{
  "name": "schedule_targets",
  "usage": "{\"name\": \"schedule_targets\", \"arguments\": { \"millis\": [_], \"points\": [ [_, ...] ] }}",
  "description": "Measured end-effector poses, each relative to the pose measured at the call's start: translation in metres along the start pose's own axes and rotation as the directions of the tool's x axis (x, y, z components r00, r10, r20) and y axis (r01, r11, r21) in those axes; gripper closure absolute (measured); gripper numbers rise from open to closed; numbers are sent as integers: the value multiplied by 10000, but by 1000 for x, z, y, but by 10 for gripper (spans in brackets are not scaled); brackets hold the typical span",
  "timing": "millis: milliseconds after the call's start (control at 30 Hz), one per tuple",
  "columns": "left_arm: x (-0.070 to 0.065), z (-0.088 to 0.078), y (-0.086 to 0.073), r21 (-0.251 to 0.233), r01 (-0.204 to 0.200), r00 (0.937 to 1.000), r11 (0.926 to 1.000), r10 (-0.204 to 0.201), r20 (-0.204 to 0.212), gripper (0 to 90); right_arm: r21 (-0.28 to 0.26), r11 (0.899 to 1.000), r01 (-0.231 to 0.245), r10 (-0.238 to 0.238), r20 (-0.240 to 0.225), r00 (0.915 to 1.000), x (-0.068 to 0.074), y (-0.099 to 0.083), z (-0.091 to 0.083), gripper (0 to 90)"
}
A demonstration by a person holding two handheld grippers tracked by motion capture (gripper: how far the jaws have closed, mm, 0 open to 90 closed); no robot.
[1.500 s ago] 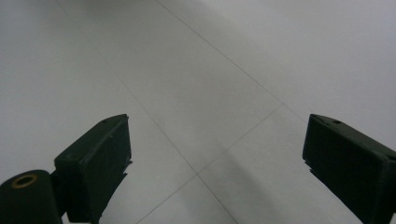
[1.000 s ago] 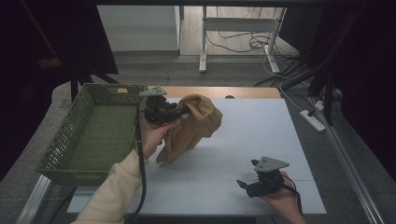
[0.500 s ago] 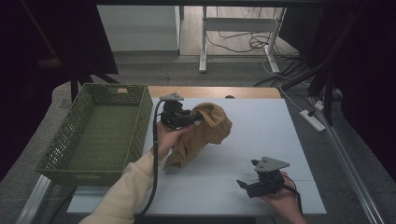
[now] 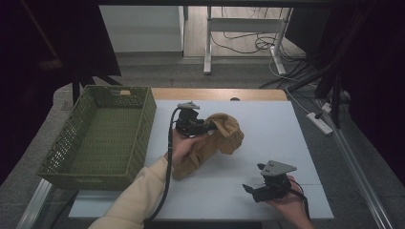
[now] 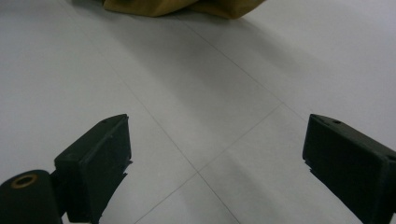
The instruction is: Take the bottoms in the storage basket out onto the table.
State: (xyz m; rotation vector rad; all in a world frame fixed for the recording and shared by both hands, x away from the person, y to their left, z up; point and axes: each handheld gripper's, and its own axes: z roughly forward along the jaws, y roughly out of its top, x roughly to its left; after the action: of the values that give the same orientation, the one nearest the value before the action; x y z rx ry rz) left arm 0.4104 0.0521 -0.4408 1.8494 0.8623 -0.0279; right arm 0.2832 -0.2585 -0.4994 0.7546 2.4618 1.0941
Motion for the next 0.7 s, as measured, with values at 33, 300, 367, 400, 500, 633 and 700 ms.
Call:
{"name": "schedule_targets", "arguments": {
  "millis": [33,300,367,400,500,633,700],
  "points": [
    [0,3,0,48,7,10000,10000,-7,35,713,5,10000,-11,11,2,10000,0,0,0,77],
    [-6,32,-5,646,-68,9999,9979,60,133,712,-7,10000,-29,29,28,10000,1,-2,-3,77],
    [-6,39,-6,782,-80,9998,9969,67,178,712,-1,10000,-46,46,40,10000,1,-2,-4,77],
    [-7,42,-6,855,-76,9998,9963,61,185,712,-24,10000,-54,54,52,10000,1,-3,-4,77],
    [-7,53,-8,1076,-70,9998,9942,50,185,711,-44,10000,-89,90,80,9999,1,-4,-6,77],
    [-6,67,-14,1351,68,9995,9908,-110,304,707,-55,9999,-91,91,102,9999,1,-5,-8,77],
    [-6,73,-17,1483,80,9993,9889,-132,337,705,-74,9999,-80,81,108,9999,1,-5,-8,77]
  ]
}}
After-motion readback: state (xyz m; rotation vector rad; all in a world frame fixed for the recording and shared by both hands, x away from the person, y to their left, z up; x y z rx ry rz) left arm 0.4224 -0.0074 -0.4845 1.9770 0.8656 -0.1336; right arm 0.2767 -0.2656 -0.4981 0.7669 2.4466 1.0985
